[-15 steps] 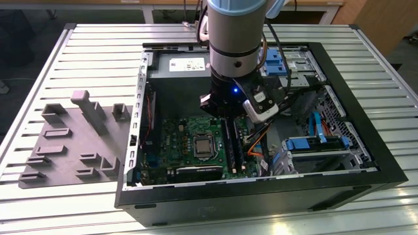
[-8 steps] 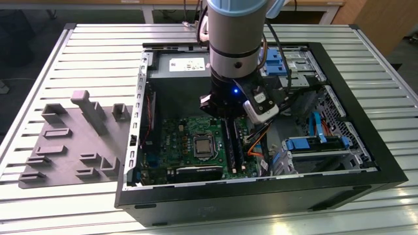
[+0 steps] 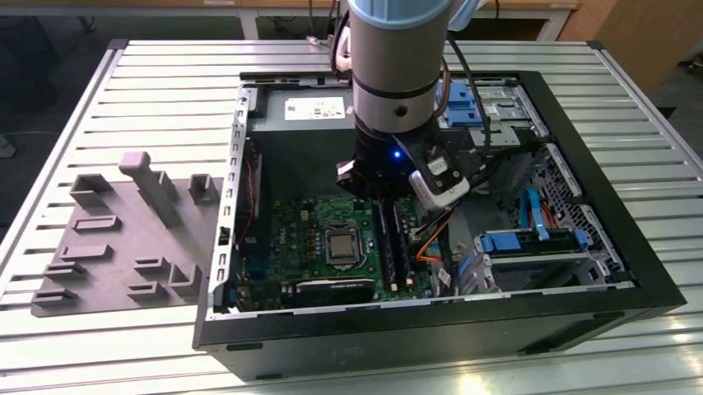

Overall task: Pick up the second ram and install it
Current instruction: 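Press down the second ram until it locks into place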

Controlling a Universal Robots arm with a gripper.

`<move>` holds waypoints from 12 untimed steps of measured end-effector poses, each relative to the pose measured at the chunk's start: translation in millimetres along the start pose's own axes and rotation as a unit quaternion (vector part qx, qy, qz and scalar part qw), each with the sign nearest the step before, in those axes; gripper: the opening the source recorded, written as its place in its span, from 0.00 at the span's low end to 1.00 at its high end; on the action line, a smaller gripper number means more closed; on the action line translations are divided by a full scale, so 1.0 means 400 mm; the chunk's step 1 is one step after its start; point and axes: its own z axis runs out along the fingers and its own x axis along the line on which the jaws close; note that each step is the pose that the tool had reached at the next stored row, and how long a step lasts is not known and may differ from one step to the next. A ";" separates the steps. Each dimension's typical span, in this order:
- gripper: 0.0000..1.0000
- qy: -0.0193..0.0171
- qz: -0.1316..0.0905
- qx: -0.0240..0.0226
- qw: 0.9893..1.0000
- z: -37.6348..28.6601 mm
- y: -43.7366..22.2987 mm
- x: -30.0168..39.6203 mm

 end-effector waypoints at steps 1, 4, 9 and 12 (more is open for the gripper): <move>0.11 0.000 0.000 0.000 1.000 0.000 -0.001 0.000; 0.11 0.000 0.000 0.000 1.000 0.000 -0.002 0.000; 0.11 0.000 0.000 0.000 1.000 0.000 -0.007 0.000; 0.11 0.000 0.000 0.000 1.000 0.000 -0.009 0.000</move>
